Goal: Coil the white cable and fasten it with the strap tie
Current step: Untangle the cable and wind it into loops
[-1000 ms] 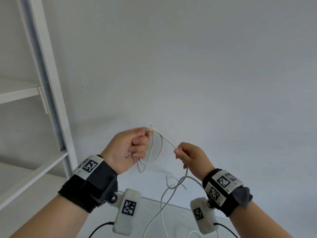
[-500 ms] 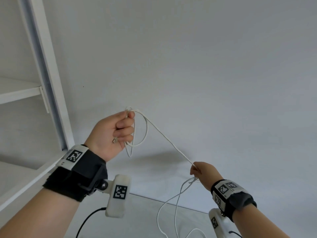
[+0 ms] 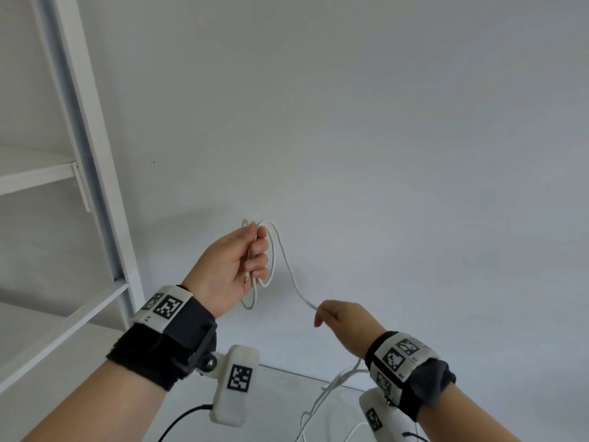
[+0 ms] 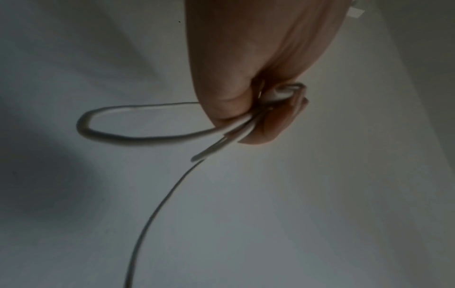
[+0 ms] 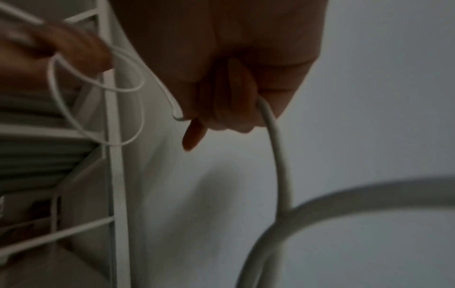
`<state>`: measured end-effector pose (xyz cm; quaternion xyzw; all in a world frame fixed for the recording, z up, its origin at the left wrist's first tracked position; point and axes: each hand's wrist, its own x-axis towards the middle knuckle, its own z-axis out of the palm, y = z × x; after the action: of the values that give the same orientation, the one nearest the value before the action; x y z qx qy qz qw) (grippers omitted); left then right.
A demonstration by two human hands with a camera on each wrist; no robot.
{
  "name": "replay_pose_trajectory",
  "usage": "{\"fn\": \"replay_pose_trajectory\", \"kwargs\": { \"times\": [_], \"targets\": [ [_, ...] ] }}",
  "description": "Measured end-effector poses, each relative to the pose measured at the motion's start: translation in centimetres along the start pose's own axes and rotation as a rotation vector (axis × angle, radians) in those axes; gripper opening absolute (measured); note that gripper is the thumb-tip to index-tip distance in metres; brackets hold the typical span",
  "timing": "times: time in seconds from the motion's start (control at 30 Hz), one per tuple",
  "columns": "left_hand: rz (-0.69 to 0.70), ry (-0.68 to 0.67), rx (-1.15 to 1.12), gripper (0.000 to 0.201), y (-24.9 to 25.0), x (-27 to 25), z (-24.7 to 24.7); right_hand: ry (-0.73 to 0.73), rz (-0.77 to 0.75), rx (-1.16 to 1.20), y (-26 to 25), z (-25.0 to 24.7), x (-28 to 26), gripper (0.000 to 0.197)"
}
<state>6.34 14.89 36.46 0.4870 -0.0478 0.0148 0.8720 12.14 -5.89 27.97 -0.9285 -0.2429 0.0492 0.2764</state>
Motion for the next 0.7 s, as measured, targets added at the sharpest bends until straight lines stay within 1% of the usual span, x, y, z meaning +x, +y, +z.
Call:
{"fn": "replay_pose_trajectory", "kwargs": {
  "times": [0.07,0.13,0.2,0.3,0.4,0.53,0.63,0.7],
  "targets": [
    [0.004,0.019,0.012,0.028,-0.3,-0.1,0.4,-0.095,-0.049,-0.096,-0.8,0.5,-0.5,0.026],
    [0.010,0.028,0.031,0.029,-0.6,-0.3,0.6,-0.141,-0.112,-0.156,-1.7,0.9,-0.8,0.026],
    [0.008,0.008,0.074,0.029,-1.1,-0.3,0.7,-0.164,-0.181,-0.193,-2.6,1.0,-1.2,0.026],
    [-0.021,0.003,0.232,0.026,-1.7,-0.2,0.5,-0.166,-0.266,-0.231,-3.7,0.6,-1.7,0.027],
    [-0.056,-0.002,0.376,0.025,-2.1,-0.3,0.2,-0.114,-0.340,-0.250,-4.8,-0.4,-1.9,0.028],
    [-0.122,-0.020,0.505,0.026,-2.5,-0.8,0.1,0.029,-0.405,-0.180,-5.9,-1.9,-2.3,0.025],
    [-0.142,-0.015,0.610,0.029,-2.7,-1.0,0.3,0.101,-0.403,-0.113,-6.2,-2.5,-2.3,0.020],
    [-0.158,-0.046,0.640,0.029,-2.6,-1.1,0.6,0.136,-0.376,-0.116,-6.1,-2.4,-2.2,0.021]
  ]
}}
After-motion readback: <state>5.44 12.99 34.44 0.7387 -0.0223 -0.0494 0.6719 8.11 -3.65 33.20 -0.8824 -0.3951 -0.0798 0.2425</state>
